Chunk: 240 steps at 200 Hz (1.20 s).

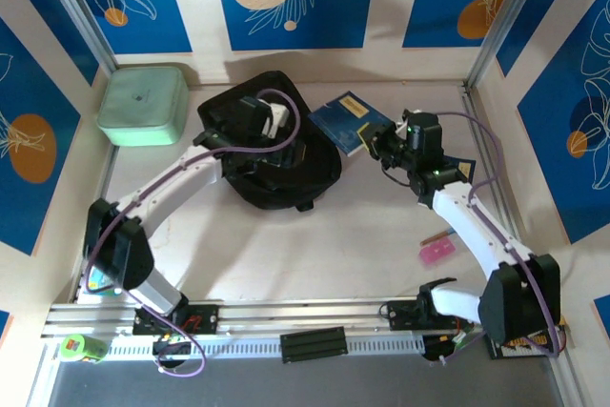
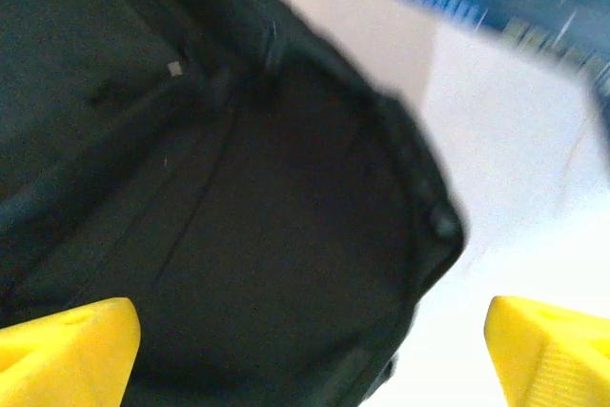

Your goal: Pack books, pencil case, and school supplies into a backpack

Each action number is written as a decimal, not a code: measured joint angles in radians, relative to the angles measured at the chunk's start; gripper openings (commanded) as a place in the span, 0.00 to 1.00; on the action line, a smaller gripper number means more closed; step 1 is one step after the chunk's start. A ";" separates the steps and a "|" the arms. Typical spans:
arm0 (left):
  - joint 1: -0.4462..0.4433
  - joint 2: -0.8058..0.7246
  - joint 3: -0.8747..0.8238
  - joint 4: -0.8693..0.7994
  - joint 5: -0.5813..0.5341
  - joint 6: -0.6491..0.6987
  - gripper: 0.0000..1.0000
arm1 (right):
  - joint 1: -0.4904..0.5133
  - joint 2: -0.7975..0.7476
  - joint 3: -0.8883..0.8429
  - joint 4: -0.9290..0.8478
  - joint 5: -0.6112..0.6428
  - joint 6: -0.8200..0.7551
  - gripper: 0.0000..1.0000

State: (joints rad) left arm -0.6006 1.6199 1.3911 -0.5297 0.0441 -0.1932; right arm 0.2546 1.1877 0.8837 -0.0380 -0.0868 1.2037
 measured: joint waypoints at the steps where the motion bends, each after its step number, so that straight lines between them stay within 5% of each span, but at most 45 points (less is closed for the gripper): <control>1: 0.000 0.003 0.002 -0.005 0.000 0.006 0.89 | -0.001 -0.002 -0.002 -0.003 0.002 -0.002 0.04; 45: -0.042 0.115 0.044 -0.227 -0.011 0.341 0.85 | -0.006 -0.049 -0.059 -0.127 0.018 -0.048 0.04; 92: -0.082 0.227 0.154 -0.354 -0.072 0.541 0.64 | 0.003 -0.050 -0.078 -0.158 0.034 -0.048 0.03; 167: -0.090 0.272 0.226 -0.365 -0.166 0.650 0.00 | 0.029 -0.052 -0.076 -0.224 0.090 -0.063 0.03; 240: -0.090 0.105 0.205 -0.126 -0.368 0.536 0.00 | 0.014 -0.190 -0.097 -0.267 0.124 -0.079 0.02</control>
State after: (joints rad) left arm -0.6903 1.7248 1.5959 -0.6552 -0.3237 0.3431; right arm 0.2684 0.9981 0.7872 -0.3054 0.0368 1.1244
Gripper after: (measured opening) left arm 0.069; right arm 0.136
